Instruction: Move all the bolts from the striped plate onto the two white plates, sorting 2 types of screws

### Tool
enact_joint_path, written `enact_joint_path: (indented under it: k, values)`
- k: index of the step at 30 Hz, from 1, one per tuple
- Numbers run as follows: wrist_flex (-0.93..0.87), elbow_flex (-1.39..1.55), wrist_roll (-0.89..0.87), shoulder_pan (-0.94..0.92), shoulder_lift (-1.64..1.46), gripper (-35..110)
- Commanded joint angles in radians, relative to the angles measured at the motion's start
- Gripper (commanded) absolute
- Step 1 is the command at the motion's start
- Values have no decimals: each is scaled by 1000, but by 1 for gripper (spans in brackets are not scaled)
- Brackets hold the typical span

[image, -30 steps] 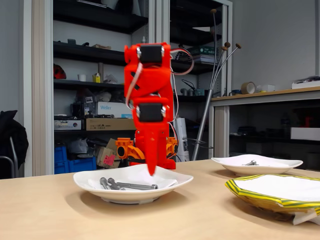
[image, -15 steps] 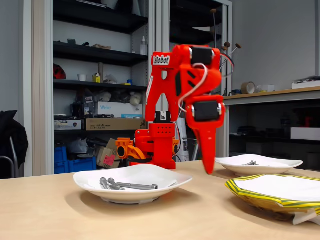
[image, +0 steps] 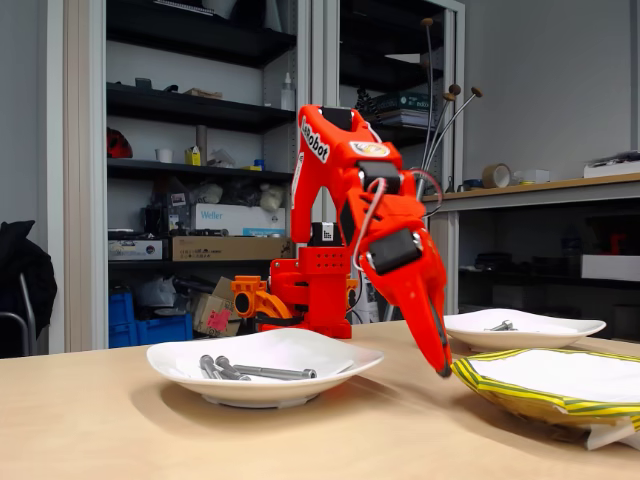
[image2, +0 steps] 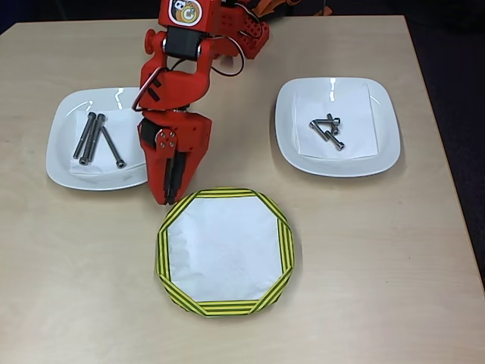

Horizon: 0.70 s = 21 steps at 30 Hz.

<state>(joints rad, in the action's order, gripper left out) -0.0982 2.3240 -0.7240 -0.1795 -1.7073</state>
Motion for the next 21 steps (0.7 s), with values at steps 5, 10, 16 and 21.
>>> enact_joint_path:
  k: [5,10,16,21]
  values:
    - [69,408,-449,-57,-480,0]
    - [-169,653,-698,-60,-836,0]
    - [-555,756,-830,-60,-1180,0]
    - [-778,818,-862,-69,-1384,0]
